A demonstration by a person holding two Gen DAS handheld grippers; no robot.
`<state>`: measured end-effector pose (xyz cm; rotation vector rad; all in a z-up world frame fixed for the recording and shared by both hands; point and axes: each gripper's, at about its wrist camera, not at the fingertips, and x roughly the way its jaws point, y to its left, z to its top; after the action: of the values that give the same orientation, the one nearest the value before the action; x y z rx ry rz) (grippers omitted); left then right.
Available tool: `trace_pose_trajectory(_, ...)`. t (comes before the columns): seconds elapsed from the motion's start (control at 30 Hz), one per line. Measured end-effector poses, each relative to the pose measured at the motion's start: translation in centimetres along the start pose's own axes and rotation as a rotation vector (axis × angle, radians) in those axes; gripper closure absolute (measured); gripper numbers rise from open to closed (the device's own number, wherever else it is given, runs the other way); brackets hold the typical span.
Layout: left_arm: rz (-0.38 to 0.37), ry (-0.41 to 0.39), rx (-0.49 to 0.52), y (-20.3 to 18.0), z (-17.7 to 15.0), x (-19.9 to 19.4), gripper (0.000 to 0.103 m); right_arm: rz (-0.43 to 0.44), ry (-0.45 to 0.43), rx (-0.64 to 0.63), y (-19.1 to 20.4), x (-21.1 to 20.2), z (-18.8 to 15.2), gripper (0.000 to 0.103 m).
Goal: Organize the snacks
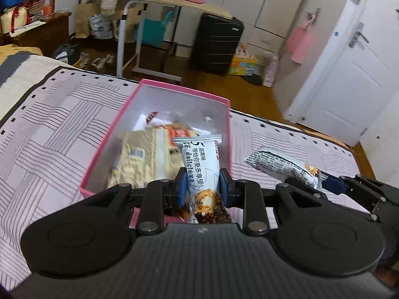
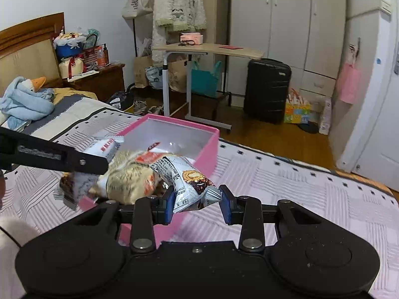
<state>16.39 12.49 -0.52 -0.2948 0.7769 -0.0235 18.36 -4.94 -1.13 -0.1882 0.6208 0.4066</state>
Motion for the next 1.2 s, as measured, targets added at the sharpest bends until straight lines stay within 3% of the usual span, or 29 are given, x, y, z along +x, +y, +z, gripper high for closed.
trace_pose_trajectory(0.27, 0.049, 0.050, -0.055, 3.0, 2.6, 5.3, 0.077, -0.041, -0.013, -0.065, 2.6, 5.6, 2.3, 0.062)
trace_pose_trajectory(0.4, 0.039, 0.105, -0.102, 4.4, 2.4, 7.4, 0.076, -0.072, 0.034, -0.057, 3.2, 8.1, 2.2, 0.062)
trace_pose_trajectory(0.57, 0.048, 0.121, -0.107, 4.9, 1.7, 8.6, 0.072, -0.046, 0.081, -0.057, 3.6, 9.5, 1.2, 0.060)
trace_pose_trajectory(0.63, 0.057, 0.130, -0.105, 4.9, 1.6, 8.7, 0.060, -0.021, 0.088, -0.060, 3.9, 9.5, 0.9, 0.055)
trace_pose_trajectory(0.73, 0.070, 0.110, -0.089, 4.7, 1.3, 8.2, 0.049, 0.033, 0.090, -0.047, 3.9, 8.8, 0.6, 0.034)
trace_pose_trajectory(0.9, 0.062, 0.031, -0.086, 4.6, 1.0, 5.8, 0.042, 0.125, 0.070, 0.005, 3.3, 7.1, 0.3, 0.032)
trace_pose_trajectory(1.2, 0.027, 0.011, -0.021, 3.0, -0.5, 1.9, 0.042, 0.088, 0.046, 0.009, 2.0, 1.3, -1.3, 0.029)
